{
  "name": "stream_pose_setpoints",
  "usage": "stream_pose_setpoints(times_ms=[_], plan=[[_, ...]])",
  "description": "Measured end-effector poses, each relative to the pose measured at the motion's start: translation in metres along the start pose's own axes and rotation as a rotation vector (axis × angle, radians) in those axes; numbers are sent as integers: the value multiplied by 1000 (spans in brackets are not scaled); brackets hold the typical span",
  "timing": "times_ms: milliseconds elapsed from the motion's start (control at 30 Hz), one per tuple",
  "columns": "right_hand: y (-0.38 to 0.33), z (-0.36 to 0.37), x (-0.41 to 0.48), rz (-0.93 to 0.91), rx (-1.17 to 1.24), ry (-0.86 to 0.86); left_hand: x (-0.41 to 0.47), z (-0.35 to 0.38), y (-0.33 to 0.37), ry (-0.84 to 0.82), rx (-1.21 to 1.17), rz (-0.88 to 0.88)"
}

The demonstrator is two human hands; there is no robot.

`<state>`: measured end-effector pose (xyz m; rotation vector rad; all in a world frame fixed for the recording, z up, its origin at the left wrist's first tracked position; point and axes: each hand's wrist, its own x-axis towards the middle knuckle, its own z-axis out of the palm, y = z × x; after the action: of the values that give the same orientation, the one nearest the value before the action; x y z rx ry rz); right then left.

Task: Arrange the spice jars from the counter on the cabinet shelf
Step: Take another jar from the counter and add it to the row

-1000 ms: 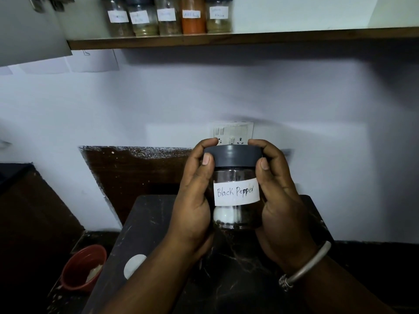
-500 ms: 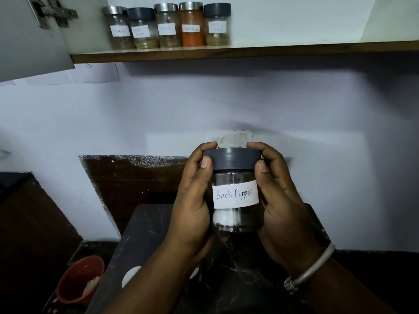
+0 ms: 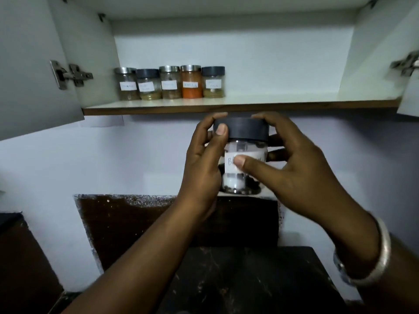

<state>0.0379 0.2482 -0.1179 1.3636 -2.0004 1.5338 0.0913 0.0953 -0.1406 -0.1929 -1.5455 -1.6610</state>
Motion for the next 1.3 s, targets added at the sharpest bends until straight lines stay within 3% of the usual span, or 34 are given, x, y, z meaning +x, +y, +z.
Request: stream_pose_setpoints(times_ms=[167, 267, 367, 467, 533, 933, 1300], plan=[[6, -19, 76, -70, -137, 94, 88, 8, 4, -85, 156, 136], [21, -28, 133, -96, -205, 146, 152, 6, -4, -19, 368, 236], [44, -31, 190, -86, -293, 134, 212, -6, -23, 54, 813, 291], [80, -24, 238, 1, -378, 52, 239, -19, -47, -82, 1323, 164], [107, -14, 263, 63, -408, -16, 242, -24, -62, -170, 1520, 151], [174, 32, 372, 153, -580, -177, 255, -29, -77, -218, 1591, 154], [190, 43, 392, 188, -583, -186, 256, -30, -83, -213, 1634, 208]])
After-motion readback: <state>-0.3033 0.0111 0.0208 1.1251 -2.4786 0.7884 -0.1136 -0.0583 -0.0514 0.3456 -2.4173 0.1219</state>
